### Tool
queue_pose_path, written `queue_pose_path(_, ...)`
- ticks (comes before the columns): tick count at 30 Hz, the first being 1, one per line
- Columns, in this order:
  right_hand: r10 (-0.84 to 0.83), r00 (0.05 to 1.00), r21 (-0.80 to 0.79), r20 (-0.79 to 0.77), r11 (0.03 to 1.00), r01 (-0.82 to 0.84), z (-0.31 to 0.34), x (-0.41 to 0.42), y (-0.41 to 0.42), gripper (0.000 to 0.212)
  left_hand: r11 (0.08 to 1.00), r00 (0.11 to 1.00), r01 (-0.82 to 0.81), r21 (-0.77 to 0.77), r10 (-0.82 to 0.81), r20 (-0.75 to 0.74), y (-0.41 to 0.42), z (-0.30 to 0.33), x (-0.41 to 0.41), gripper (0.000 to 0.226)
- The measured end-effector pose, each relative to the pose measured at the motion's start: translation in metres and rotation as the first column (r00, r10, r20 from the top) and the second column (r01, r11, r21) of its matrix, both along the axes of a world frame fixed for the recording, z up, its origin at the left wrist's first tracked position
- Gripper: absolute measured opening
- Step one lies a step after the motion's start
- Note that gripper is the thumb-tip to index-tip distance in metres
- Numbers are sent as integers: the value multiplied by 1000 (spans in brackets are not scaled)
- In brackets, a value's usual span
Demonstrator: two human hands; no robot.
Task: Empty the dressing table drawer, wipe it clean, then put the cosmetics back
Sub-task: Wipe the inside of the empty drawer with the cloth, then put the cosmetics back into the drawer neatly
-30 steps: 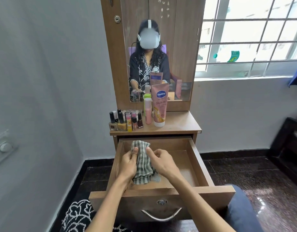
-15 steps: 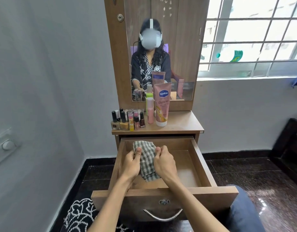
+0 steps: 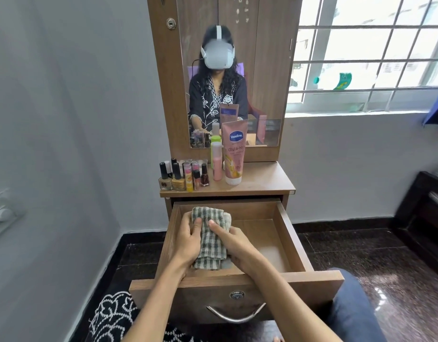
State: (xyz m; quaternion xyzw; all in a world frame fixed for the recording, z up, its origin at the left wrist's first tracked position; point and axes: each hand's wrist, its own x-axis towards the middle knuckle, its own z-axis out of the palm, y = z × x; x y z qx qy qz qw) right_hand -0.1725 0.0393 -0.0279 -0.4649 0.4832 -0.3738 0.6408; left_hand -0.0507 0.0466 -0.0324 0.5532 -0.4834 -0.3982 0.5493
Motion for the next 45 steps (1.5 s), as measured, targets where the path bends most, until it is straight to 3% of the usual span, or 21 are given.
queue_pose_path(3, -103, 989, -159, -109, 984, 85, -5, 2, 2, 32, 990, 995, -56, 126, 45, 89, -3, -6, 3, 14)
queue_pose_path(5, -162, 971, -225, -177, 967, 121, -7, 1, 1, 27, 979, 998, -27, 202, 16, 56, -2, -4, 1, 9)
queue_pose_path(11, -301, 876, -167, -377, 952, 256, -4, -2, 2, 39, 968, 989, 145, 204, -138, -50, 7, 5, -4, 42)
queue_pose_path(13, -334, 869, -161, -366, 942, 294, 0, -2, 3, 40, 972, 983, 183, 150, -182, -17, 9, 8, -2, 50)
queue_pose_path(16, -388, 848, -167, -360, 921, 351, 2, -5, 3, 35, 971, 969, 234, 48, -237, 69, 11, 11, -4, 37)
queue_pose_path(20, -487, 823, -173, -293, 873, 455, 4, -18, -3, 26, 958, 948, 279, 66, -286, 141, 7, 10, -7, 26)
queue_pose_path(27, -570, 803, -212, -176, 818, 534, 14, -48, -19, 31, 910, 918, 395, 127, -394, -41, -10, 25, -18, 48)
queue_pose_path(31, -471, 872, -184, -131, 876, 446, 21, -72, -30, 23, 889, 898, 440, 131, -435, -65, -25, 38, -31, 62)
queue_pose_path(33, -399, 914, -162, -75, 909, 383, 27, -84, -33, 14, 893, 901, 433, 124, -434, -21, -32, 45, -40, 63)
queue_pose_path(36, -358, 930, -159, -88, 926, 342, 36, -100, -45, 19, 888, 891, 443, 126, -451, 48, -45, 54, -56, 62)
queue_pose_path(45, -527, 836, -279, -152, 834, 475, 66, -131, -111, 34, 949, 813, 310, 51, -292, 503, -107, 88, -129, 69)
